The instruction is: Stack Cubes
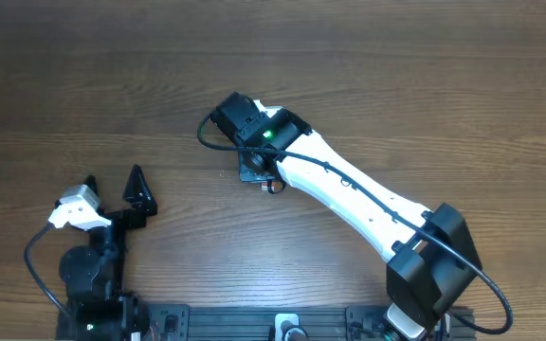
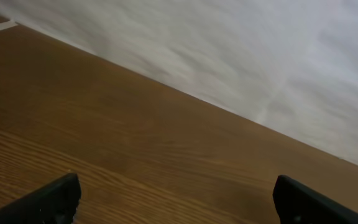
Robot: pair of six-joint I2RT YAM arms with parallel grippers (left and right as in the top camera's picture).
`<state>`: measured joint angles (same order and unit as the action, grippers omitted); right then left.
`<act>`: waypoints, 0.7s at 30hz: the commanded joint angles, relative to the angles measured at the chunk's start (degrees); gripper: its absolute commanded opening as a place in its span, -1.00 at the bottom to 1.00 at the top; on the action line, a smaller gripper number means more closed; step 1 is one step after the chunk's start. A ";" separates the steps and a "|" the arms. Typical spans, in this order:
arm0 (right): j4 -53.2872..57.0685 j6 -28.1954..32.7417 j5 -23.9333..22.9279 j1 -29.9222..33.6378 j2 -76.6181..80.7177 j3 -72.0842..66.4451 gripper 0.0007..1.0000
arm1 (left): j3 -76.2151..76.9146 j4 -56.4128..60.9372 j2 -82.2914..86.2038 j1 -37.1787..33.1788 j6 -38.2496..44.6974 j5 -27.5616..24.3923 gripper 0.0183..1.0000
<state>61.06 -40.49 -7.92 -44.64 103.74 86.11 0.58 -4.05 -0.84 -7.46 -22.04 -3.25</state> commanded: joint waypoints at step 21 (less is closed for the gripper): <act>-0.17 -0.15 -2.05 0.46 1.62 1.25 -0.97 | -0.24 -0.11 0.42 0.09 0.83 -0.57 1.00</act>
<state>61.06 -40.51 -8.54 -44.64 104.42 86.11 0.58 -4.05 -0.84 -7.49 -22.04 -3.25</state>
